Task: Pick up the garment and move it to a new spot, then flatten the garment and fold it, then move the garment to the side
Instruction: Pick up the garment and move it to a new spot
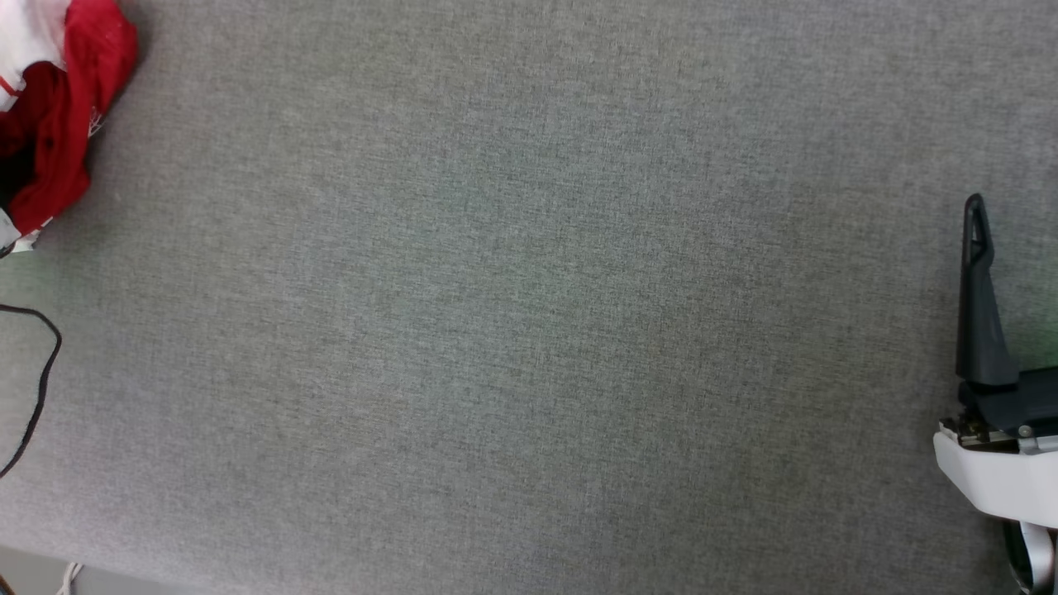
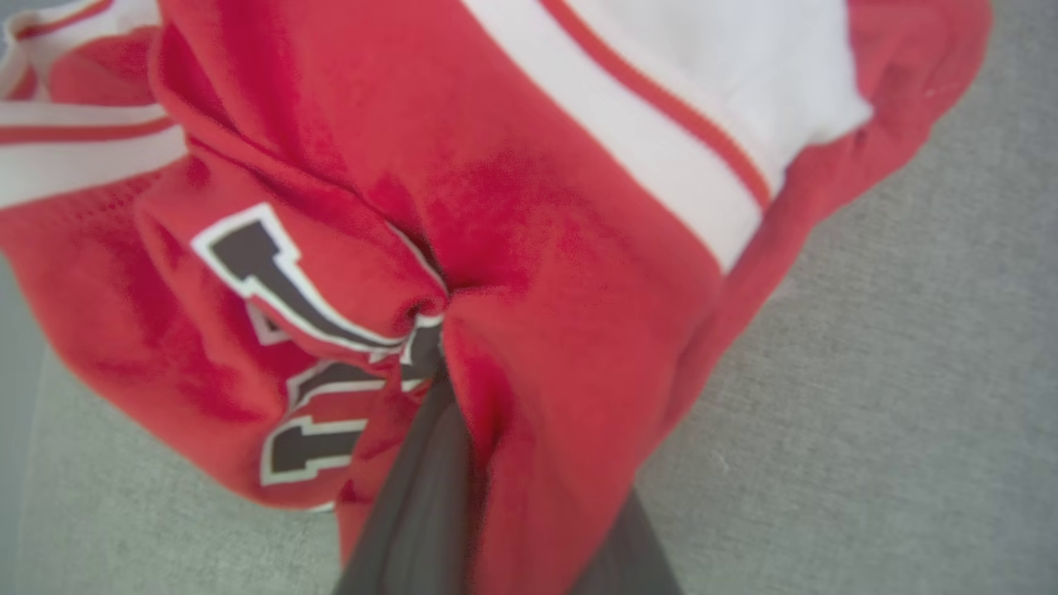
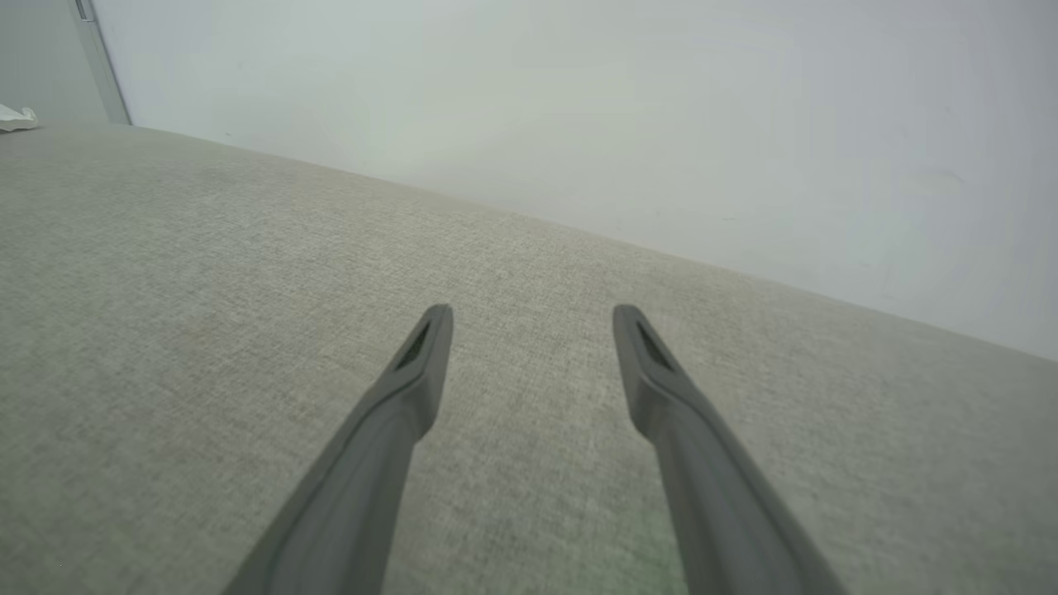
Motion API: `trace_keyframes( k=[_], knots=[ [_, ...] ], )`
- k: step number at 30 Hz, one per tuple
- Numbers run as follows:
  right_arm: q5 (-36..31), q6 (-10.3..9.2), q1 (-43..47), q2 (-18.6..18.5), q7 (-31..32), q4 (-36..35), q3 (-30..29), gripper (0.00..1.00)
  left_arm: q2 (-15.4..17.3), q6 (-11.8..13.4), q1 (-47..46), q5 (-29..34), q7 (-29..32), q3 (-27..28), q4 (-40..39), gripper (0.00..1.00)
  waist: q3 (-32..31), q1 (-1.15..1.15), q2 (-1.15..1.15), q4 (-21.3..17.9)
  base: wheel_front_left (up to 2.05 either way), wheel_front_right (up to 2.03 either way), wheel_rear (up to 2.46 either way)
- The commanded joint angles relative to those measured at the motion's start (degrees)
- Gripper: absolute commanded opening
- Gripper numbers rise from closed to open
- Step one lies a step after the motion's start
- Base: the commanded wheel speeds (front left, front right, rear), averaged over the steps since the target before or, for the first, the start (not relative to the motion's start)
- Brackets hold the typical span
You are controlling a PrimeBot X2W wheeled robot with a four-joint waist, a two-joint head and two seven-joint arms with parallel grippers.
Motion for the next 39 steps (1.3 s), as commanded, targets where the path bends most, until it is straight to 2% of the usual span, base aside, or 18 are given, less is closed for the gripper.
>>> trace_keyframes(
  k=[1,7,11,12,17,22,29,39],
  knots=[
    [0.3,-0.04,-0.6,0.1,-0.1,0.5,0.2,1.0,-0.3,-0.1,0.3,-0.5,-0.5,-1.3,0.5,0.0,-1.0,-0.01,0.0,-0.1,0.0,0.0,0.0],
    [1.1,-0.04,-0.4,1.3,-0.1,2.0,1.2,1.0,5.2,-0.1,-2.4,0.2,-4.9,-3.5,-2.6,0.0,-5.6,-0.01,0.0,-0.4,0.0,0.0,0.0],
    [1.7,-0.04,-0.3,2.3,-0.1,3.1,2.1,1.0,8.5,0.0,-4.7,1.3,-6.3,-6.4,-7.3,0.0,-8.9,-0.01,0.0,-0.7,0.0,0.0,0.0],
    [2.0,-0.04,-0.5,3.0,-0.1,4.1,2.9,1.0,10.8,0.0,-7.0,2.7,-5.9,-9.1,-11.8,0.0,-11.1,-0.01,0.0,-1.3,0.0,0.0,0.0],
    [3.0,-0.04,-0.6,4.0,-0.1,5.7,4.0,1.0,12.8,0.0,-12.1,5.2,-4.3,-13.7,-20.2,0.0,-14.5,-0.01,0.0,-3.2,0.0,0.0,0.0],
    [4.5,-0.04,0.1,4.3,-0.1,7.0,5.0,1.0,11.8,0.0,-17.4,7.2,-2.6,-18.4,-27.2,0.0,-17.6,-0.01,0.0,-6.6,0.0,0.0,0.0],
    [8.0,-0.04,0.5,4.4,-0.1,8.1,4.9,1.0,8.2,0.0,-24.4,9.7,0.2,-25.9,-34.5,0.0,-20.3,-0.01,0.0,-12.8,0.0,0.0,0.0],
    [10.5,-0.04,1.1,4.4,-0.1,10.3,4.9,1.0,2.2,0.0,-28.8,10.4,-0.7,-38.3,-41.5,0.0,-21.8,-0.01,0.0,-19.6,0.0,0.0,0.0]
  ],
)
